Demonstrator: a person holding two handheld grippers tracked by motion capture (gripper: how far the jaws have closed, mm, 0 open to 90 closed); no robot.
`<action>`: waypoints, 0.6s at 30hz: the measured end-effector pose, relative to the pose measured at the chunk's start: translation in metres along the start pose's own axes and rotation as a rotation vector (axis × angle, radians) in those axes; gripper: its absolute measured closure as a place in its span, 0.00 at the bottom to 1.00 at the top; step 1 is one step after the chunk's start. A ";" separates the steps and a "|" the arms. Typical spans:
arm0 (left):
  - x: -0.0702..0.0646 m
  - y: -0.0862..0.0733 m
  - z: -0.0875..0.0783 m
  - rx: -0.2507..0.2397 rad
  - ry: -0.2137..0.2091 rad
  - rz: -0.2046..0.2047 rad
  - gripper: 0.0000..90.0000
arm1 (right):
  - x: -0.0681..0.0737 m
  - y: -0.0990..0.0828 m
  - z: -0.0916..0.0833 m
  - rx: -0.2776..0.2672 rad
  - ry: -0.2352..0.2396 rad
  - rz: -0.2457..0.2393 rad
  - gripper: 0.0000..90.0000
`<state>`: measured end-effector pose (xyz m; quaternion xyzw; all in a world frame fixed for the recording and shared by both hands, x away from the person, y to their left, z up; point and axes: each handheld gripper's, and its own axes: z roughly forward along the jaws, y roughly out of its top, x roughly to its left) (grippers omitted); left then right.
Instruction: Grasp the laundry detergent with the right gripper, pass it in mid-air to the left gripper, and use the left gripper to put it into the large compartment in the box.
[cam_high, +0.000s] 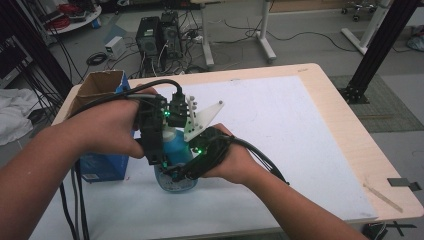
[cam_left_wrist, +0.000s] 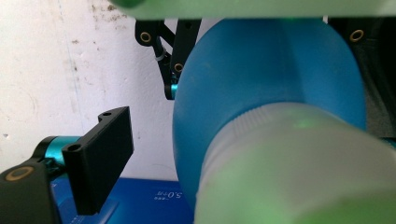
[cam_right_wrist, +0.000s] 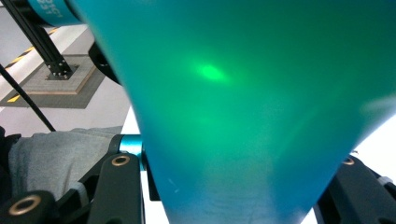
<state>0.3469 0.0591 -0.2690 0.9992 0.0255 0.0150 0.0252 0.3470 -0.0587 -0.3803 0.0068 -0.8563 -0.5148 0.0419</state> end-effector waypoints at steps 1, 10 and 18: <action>0.000 0.000 0.000 0.001 0.001 -0.001 0.11 | 0.000 0.000 0.000 0.000 0.000 0.000 0.52; -0.001 0.001 0.001 0.009 -0.002 0.004 0.18 | 0.000 0.000 -0.001 -0.001 0.000 0.002 0.52; -0.001 0.001 0.000 0.005 -0.007 0.000 0.23 | 0.000 0.000 0.000 -0.001 0.006 0.004 0.52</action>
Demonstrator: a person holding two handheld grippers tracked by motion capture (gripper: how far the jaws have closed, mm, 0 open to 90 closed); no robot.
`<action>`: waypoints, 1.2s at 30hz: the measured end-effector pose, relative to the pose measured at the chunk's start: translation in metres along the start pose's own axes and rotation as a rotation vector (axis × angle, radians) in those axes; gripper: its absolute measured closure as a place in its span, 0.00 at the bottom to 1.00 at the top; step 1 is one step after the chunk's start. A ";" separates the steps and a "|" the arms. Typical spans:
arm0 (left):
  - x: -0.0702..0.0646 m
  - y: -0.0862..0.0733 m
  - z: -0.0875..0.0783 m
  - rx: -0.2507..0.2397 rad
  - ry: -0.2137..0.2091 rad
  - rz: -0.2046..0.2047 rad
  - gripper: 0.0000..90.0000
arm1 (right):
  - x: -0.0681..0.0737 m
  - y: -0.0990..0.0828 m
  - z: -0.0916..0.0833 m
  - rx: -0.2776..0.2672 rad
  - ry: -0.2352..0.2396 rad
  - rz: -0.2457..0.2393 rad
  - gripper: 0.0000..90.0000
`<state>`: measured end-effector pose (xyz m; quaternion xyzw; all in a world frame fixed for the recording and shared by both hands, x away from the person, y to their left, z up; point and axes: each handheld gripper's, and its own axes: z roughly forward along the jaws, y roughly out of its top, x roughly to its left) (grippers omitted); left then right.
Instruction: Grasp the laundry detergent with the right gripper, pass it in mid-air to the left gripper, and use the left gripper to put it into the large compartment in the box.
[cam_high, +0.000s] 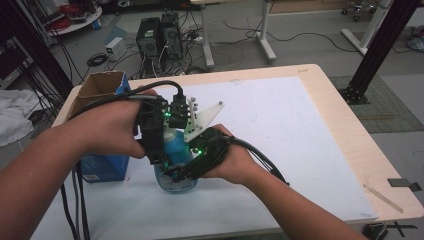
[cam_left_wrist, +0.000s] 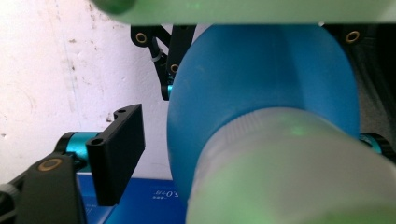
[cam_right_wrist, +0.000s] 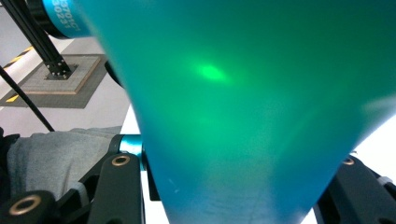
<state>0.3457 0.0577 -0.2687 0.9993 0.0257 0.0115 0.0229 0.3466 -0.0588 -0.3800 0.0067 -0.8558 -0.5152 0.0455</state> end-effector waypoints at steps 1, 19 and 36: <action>0.000 0.001 0.000 -0.002 0.003 0.002 0.23 | 0.000 0.000 0.000 0.000 0.001 0.001 0.53; -0.002 0.003 0.000 0.002 -0.024 0.000 0.33 | -0.001 0.000 0.000 -0.003 -0.001 0.004 0.53; -0.002 0.004 0.001 0.015 -0.045 -0.005 0.43 | -0.001 0.000 -0.001 -0.004 0.002 0.003 0.53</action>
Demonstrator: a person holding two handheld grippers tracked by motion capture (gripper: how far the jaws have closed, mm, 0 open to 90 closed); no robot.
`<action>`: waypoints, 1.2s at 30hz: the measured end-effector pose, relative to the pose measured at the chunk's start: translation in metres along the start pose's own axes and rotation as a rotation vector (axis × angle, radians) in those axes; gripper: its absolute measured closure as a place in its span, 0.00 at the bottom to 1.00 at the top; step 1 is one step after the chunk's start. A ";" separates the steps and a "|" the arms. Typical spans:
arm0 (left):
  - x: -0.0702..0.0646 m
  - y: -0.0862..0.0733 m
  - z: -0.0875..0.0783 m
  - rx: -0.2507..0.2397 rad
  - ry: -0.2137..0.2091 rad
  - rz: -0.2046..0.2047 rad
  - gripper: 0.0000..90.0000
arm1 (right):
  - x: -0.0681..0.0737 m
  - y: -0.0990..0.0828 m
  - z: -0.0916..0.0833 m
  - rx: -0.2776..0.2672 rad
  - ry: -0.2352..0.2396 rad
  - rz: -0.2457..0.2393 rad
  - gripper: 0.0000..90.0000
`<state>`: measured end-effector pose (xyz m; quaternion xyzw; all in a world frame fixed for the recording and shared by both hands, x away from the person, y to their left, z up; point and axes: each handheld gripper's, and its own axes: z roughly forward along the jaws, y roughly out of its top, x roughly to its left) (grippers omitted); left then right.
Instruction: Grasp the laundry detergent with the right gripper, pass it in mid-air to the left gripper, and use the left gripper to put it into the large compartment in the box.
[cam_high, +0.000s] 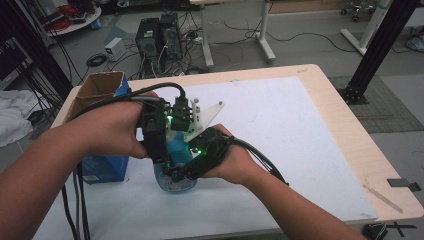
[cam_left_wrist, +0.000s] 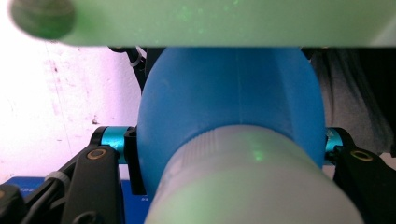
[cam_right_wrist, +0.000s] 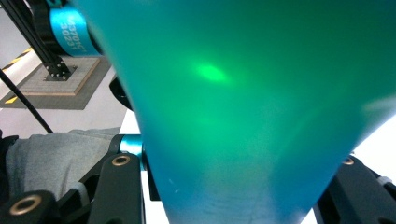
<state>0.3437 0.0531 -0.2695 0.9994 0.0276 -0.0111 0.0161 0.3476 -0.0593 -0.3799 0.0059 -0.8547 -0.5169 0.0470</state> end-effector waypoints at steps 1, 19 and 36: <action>0.000 0.000 0.000 0.000 0.000 -0.001 0.43 | 0.000 0.000 0.000 -0.001 0.000 0.000 0.53; -0.003 0.006 -0.009 0.005 0.000 -0.011 0.44 | 0.003 0.001 -0.007 -0.024 0.001 -0.009 0.49; -0.001 0.001 -0.013 0.017 0.004 -0.039 0.44 | 0.001 -0.012 -0.041 0.008 -0.057 0.028 0.26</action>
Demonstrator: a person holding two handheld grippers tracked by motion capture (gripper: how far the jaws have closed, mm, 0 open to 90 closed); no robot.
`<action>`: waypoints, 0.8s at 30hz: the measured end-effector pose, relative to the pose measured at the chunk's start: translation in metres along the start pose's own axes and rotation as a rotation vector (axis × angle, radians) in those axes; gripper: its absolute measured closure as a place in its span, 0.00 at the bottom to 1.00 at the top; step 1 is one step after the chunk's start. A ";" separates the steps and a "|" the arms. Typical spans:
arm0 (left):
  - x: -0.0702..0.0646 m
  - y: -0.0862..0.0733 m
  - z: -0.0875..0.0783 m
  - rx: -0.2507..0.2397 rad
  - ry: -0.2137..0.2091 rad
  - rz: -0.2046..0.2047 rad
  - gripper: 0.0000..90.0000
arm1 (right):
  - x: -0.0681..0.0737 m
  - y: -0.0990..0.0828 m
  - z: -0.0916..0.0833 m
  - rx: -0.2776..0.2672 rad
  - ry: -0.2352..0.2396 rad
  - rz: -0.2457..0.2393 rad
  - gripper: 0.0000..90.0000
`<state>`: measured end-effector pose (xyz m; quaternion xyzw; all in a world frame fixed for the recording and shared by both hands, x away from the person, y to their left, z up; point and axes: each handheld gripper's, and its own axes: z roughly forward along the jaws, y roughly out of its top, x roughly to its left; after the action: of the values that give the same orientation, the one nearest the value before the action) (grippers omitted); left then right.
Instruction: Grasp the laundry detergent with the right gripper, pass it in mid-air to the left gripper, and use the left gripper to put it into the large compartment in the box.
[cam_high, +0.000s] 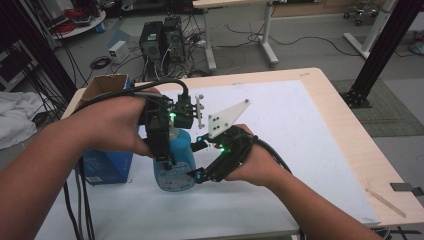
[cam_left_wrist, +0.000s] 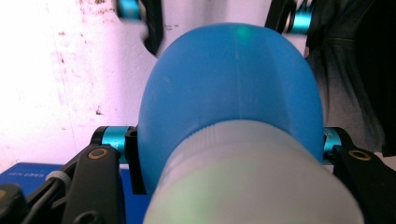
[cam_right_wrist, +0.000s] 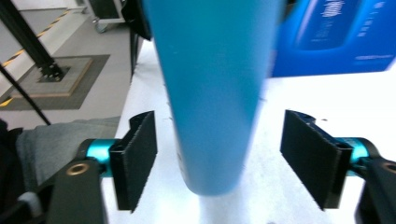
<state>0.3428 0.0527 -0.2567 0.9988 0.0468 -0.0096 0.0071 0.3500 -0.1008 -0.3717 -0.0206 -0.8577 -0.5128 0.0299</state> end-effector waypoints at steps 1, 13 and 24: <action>0.000 -0.001 -0.001 0.000 0.001 -0.004 0.44 | -0.002 0.000 -0.006 0.000 -0.019 0.004 0.26; 0.007 -0.016 -0.034 0.001 0.013 -0.113 0.44 | -0.011 0.004 -0.043 0.117 -0.073 0.018 0.15; 0.028 -0.044 -0.088 -0.011 0.004 -0.322 0.44 | -0.020 0.016 -0.068 0.214 -0.106 0.012 0.12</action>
<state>0.3677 0.0999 -0.1700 0.9784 0.2064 -0.0083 0.0110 0.3728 -0.1535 -0.3269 -0.0494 -0.9077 -0.4165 -0.0103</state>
